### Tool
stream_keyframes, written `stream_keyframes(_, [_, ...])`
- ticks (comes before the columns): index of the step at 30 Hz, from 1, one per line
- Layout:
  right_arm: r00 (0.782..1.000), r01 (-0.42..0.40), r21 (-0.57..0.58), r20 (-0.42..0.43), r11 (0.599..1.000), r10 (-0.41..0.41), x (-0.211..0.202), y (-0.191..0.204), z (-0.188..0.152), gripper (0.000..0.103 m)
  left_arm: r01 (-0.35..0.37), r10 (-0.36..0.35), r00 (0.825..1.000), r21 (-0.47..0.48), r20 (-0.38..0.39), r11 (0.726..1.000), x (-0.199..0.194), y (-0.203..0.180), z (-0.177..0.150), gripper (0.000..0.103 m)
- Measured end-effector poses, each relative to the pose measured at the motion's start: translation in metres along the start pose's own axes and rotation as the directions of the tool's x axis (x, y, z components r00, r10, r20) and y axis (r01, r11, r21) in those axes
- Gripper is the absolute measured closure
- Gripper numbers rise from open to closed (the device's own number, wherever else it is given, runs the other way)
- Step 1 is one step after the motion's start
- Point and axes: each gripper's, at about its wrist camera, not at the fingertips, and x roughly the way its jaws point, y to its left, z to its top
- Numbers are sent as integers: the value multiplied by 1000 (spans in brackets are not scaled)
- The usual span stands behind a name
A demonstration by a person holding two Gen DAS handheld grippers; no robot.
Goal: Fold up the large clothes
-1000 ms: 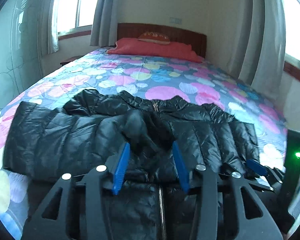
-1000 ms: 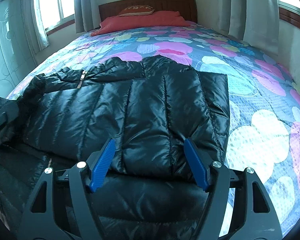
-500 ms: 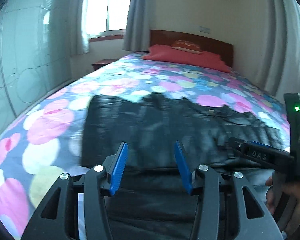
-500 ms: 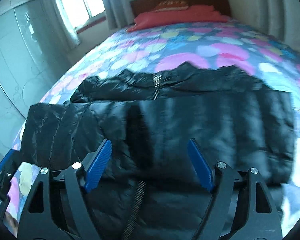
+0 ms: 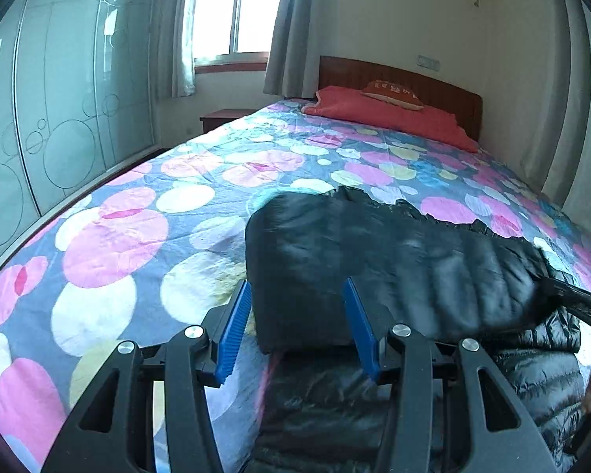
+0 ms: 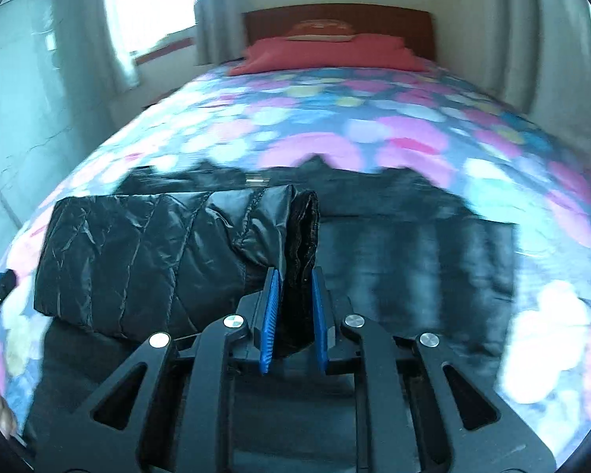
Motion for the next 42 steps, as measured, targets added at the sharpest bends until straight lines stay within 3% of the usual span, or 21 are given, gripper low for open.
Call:
stream_keyframes(4, [997, 42, 65, -61, 997, -38, 17, -41, -6, 86, 9, -8, 999, 15, -45, 1000, 24, -8, 4, 53])
stream_keyframes(7, [994, 47, 82, -102, 996, -38, 24, -50, -10, 72, -5, 6, 997, 19, -75, 1000, 44, -11, 9, 53])
stream_keyframes(9, [995, 85, 82, -54, 993, -81, 14, -48, -7, 63, -13, 14, 996, 12, -82, 1000, 56, -10, 14, 53])
stream_keyframes(11, [996, 91, 73, -4, 993, -91, 3, -41, -5, 63, -21, 22, 996, 13, -88, 1000, 66, -12, 19, 53])
stream_keyframes(13, [999, 39, 69, 11, 997, -40, 6, -31, -2, 63, -26, 28, 994, 18, -110, 1000, 78, -13, 22, 53])
stream_keyframes(15, [1000, -3, 63, -18, 998, 4, 20, -25, -1, 63, -50, 54, 990, 35, -127, 998, 91, -15, 22, 53])
stream_keyframes(18, [996, 22, 32, -84, 999, -20, 49, -19, -8, 63, -99, 115, 980, 103, -160, 990, 111, -21, 17, 52])
stream_keyframes(23, [995, 21, 36, -101, 999, -17, 61, -21, -14, 62, -134, 166, 968, 174, -187, 976, 130, -28, 5, 51])
stream_keyframes(27, [995, 35, 61, -91, 998, -30, 46, -19, -4, 63, -126, 144, 976, 115, -166, 985, 103, -19, 14, 52])
stream_keyframes(29, [999, 30, 53, -36, 998, -29, 33, -11, 8, 61, -109, 118, 986, 81, -120, 991, 87, -18, 22, 52])
stream_keyframes(33, [1000, 4, 32, -14, 999, -3, 39, 10, 25, 56, -31, 35, 998, 82, -57, 996, 79, -41, 40, 50])
stream_keyframes(36, [998, -4, -8, -56, 1000, 3, 65, 27, 26, 56, -41, 57, 993, 144, -108, 989, 106, -59, 32, 50])
stream_keyframes(38, [996, 21, -31, -82, 999, -23, 85, 32, 18, 55, -40, 71, 977, 153, -203, 987, 136, -60, 18, 50])
stream_keyframes(42, [997, 21, -26, -78, 999, -23, 91, 31, 13, 55, -51, 89, 972, 172, -216, 984, 145, -64, 17, 50])
